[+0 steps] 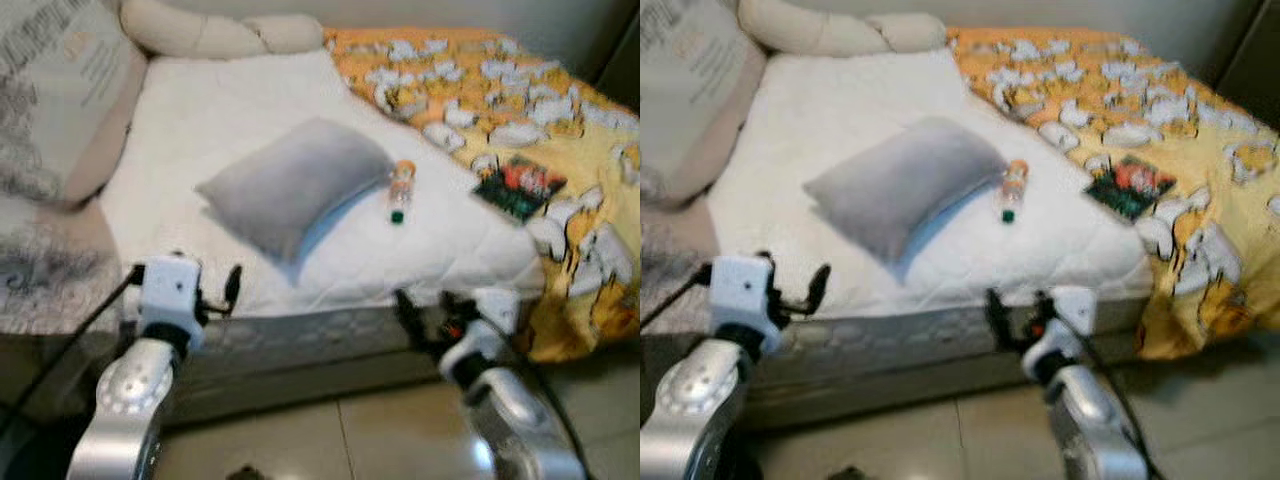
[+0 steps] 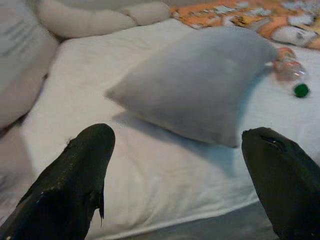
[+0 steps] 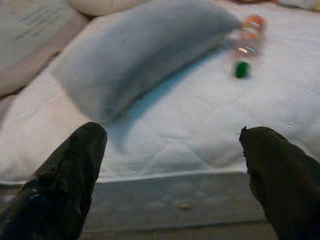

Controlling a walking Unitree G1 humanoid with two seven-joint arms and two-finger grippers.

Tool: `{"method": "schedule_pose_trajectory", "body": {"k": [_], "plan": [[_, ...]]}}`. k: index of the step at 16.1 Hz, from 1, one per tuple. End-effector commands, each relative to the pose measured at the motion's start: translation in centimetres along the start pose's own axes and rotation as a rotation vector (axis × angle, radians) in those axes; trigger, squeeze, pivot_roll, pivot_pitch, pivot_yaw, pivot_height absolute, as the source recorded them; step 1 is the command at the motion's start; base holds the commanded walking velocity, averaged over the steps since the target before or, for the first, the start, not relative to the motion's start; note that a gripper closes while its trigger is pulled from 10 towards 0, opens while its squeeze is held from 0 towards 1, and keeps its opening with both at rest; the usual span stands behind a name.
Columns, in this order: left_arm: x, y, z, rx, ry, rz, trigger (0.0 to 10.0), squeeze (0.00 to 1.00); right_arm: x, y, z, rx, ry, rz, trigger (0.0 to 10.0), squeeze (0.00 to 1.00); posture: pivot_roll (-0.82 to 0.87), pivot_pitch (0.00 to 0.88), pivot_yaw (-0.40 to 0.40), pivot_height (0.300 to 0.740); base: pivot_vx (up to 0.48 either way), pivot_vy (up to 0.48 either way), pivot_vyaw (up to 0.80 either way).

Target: Clean up the room

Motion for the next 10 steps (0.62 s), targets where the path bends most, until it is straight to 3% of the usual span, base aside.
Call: {"method": "schedule_pose_trajectory", "body": {"k": [1, 5, 7, 10], "plan": [[0.08, -0.21, 0.04, 0.005, -0.006, 0.019, 10.0, 0.00, 0.36, -0.95, 0.09, -0.028, -0.007, 0.017, 10.0, 0.00, 0.08, 0.000, -0.024, 0.740, 0.000, 0.000, 0.00], [0.16, 0.01, -0.15, 0.014, -0.001, -0.001, 10.0, 0.00, 0.60, -1.00, -0.18, -0.029, -0.016, 0.017, 10.0, 0.00, 0.08, 0.000, -0.017, 0.740, 0.000, 0.000, 0.00], [0.57, 0.03, -0.38, 0.014, -0.025, -0.003, 10.0, 0.00, 0.86, -0.27, -0.63, 0.014, -0.020, 0.071, 10.0, 0.00, 0.08, 0.000, -0.012, 0.740, 0.135, 0.000, 0.80], [0.70, 0.06, -0.42, 0.014, -0.030, -0.004, 10.0, 0.00, 0.96, -0.11, -0.82, 0.022, -0.024, 0.065, 10.0, 0.00, 0.08, 0.000, -0.012, 0.740, 0.283, 0.000, 0.80]]}}
Point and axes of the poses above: a point about 5 cm out from each wrist's last joint towards the gripper, its own z axis pointing back from the gripper into the wrist, its own x axis along the axis of the wrist's last joint, y = z × x, the point moved 3 cm from there along -z, pointing out of the wrist towards the gripper, and after that the axes turned 9 degrees about z, right-handed, at the moved point
